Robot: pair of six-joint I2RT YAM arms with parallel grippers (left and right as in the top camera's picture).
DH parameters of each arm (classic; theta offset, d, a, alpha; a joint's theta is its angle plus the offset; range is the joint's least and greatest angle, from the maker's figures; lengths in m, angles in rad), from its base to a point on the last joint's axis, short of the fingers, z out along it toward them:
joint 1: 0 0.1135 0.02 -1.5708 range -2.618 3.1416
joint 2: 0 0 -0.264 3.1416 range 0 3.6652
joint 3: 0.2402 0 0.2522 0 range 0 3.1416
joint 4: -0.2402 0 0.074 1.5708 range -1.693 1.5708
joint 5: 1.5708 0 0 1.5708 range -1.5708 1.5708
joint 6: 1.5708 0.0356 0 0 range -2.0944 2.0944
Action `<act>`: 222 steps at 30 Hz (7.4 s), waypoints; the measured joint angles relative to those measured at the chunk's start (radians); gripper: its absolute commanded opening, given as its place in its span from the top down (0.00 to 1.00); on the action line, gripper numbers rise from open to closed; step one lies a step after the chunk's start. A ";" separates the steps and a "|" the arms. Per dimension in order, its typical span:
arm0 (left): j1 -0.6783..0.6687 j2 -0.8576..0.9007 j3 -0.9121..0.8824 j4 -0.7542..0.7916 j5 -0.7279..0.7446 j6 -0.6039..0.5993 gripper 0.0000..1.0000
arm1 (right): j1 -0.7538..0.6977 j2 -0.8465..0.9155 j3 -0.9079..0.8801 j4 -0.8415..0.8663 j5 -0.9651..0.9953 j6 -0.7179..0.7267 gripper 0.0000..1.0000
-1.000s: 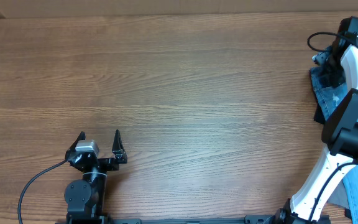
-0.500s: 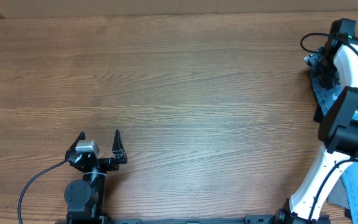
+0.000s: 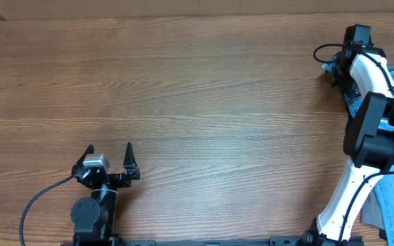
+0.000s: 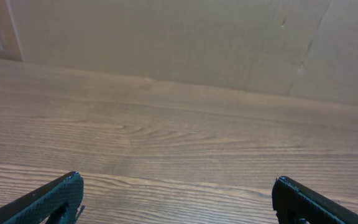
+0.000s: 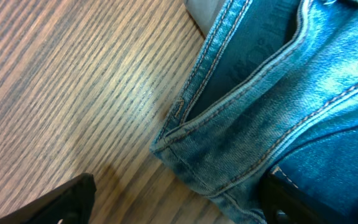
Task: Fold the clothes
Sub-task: 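Grasp the light-blue jeans waistband with the right gripper, then lift the jeans off the pile with the right gripper, then drag the jeans leftward and release them onto the table center, then lower both grippers onto the jeans, left at waist, right mid-leg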
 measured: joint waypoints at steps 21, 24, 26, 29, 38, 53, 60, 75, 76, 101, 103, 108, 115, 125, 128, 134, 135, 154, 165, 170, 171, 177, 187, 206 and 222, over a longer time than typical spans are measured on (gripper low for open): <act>0.000 0.000 0.000 0.000 0.000 0.000 0.00 | -0.012 -0.005 -0.063 0.093 0.018 -0.005 0.38; 0.000 0.000 0.000 0.000 0.000 0.000 0.00 | -0.011 -0.018 -0.095 0.130 0.026 -0.005 0.63; 0.000 0.000 0.000 0.000 0.000 0.000 0.00 | -0.011 -0.019 -0.101 0.131 0.041 -0.009 0.79; 0.000 0.000 0.000 0.000 0.000 0.000 0.00 | -0.018 -0.020 -0.105 0.137 0.050 -0.020 0.85; 0.000 0.000 0.000 0.000 0.000 0.000 0.00 | -0.019 -0.021 -0.105 0.144 0.050 -0.057 0.96; 0.000 0.000 0.000 0.000 0.000 0.000 0.00 | -0.061 -0.119 -0.005 -0.027 -0.013 -0.153 0.96; 0.000 0.000 0.000 0.000 0.000 0.000 0.00 | -0.129 -0.381 0.011 -0.033 0.003 -0.181 0.96; 0.000 0.000 0.000 0.000 0.000 0.000 0.00 | -0.140 -0.705 0.019 -0.088 0.006 -0.241 0.96; 0.000 0.000 0.000 0.000 0.000 0.000 0.00 | -0.141 -0.723 0.026 -0.091 0.003 -0.241 0.96; 0.000 0.000 0.000 0.000 0.000 0.000 0.00 | 0.209 -0.890 0.422 -0.202 -0.167 -0.317 0.96; 0.000 0.000 0.000 0.000 0.000 0.000 0.00 | 0.245 -0.893 0.438 -0.171 -0.170 -0.332 0.96; 0.000 0.000 0.000 0.000 0.000 0.000 0.00 | 0.363 -0.896 0.444 -0.052 -0.208 -0.361 0.96; 0.000 0.000 0.000 0.000 0.000 0.000 0.00 | 0.541 -0.850 0.450 0.066 -0.227 -0.356 0.96; 0.000 0.000 0.000 0.000 0.000 0.000 0.00 | 0.755 -0.565 0.451 0.336 -0.234 -0.292 0.96; 0.000 0.000 0.000 0.000 0.000 0.000 0.00 | 0.801 -0.465 0.451 0.441 -0.237 -0.248 0.96; 0.000 0.000 0.000 0.000 0.000 0.000 0.00 | 0.867 -0.280 0.451 0.575 -0.248 -0.132 0.96; 0.000 0.000 0.000 0.000 0.000 0.000 0.00 | 0.877 -0.253 0.451 0.583 -0.257 -0.119 0.96; 0.000 0.000 0.000 0.000 0.000 0.000 0.00 | 1.101 -0.070 0.451 0.632 -0.286 -0.076 0.96; 0.000 0.000 0.000 0.000 0.000 0.000 0.00 | 1.131 -0.039 0.451 0.640 -0.289 -0.034 0.92; 0.000 0.000 0.000 0.000 0.000 0.000 0.00 | 1.148 -0.038 0.451 0.676 -0.287 -0.029 0.13; 0.000 0.000 0.000 0.000 0.000 0.000 0.00 | 1.154 -0.037 0.451 0.686 -0.287 -0.021 0.00; 0.000 0.000 0.000 0.000 0.000 0.000 0.00 | 1.190 -0.037 0.451 0.712 -0.307 0.008 0.00; 0.000 0.000 0.000 0.000 0.000 0.000 0.00 | 1.136 -0.108 0.452 0.527 -0.512 0.055 0.00; -0.002 0.003 0.000 0.000 0.003 0.000 0.00 | 0.616 -0.458 0.480 -0.589 -0.439 -0.011 0.05; -0.002 0.005 0.078 -0.136 0.223 -0.059 0.00 | 0.543 -0.454 0.478 -0.908 -0.199 -0.029 0.96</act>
